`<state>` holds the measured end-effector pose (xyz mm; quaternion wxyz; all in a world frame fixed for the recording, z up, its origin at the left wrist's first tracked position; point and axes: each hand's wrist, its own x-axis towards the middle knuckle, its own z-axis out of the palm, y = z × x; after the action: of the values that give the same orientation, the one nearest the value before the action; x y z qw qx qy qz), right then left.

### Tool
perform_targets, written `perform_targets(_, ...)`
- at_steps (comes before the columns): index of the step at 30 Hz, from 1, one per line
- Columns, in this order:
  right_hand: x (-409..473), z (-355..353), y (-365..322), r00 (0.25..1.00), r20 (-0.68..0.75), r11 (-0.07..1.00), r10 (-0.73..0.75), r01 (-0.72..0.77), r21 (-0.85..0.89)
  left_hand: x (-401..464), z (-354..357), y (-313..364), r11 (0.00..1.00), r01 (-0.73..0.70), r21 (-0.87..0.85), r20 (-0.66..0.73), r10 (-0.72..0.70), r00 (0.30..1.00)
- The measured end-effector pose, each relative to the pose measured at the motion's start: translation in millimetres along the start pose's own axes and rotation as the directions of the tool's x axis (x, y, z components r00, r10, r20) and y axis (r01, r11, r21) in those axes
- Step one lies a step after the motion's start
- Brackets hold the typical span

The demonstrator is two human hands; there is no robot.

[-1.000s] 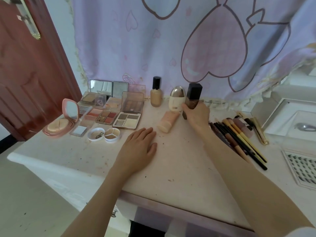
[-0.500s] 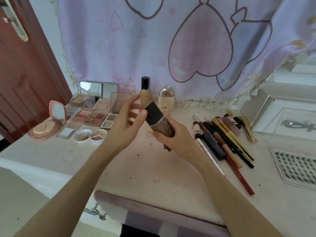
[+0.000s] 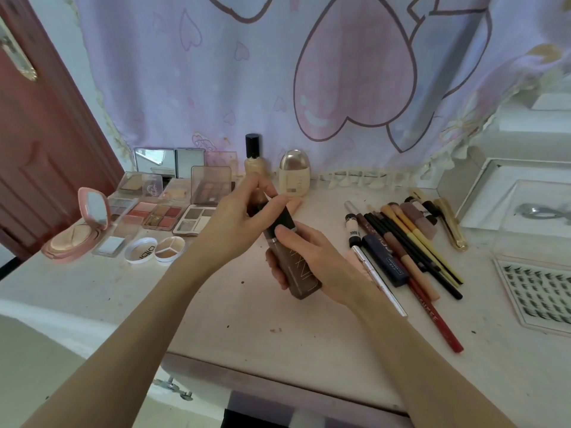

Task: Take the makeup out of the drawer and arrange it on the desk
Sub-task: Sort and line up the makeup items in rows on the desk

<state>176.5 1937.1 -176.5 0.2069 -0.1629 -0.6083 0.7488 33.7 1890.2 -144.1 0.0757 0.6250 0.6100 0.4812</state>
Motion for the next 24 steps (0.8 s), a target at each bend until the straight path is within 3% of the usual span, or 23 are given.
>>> perform_targets(7, 1, 1, -1, 0.992, -0.069, 0.987, -0.11, 0.101, -0.129, 3, -4, 4, 0.999, 0.016, -0.032, 0.049, -0.014, 0.999)
perform_targets(19, 5, 4, -1, 0.994, -0.082, 0.988, -0.07, 0.058, -0.145, 6, -8, -1, 0.999, 0.005, -0.036, 0.049, -0.004, 0.999)
perform_targets(24, 8, -2, -7, 0.996, -0.074, 0.979, -0.04, 0.025, -0.2, 4, -2, -10, 0.999, 0.032, -0.027, -0.02, -0.033, 0.999)
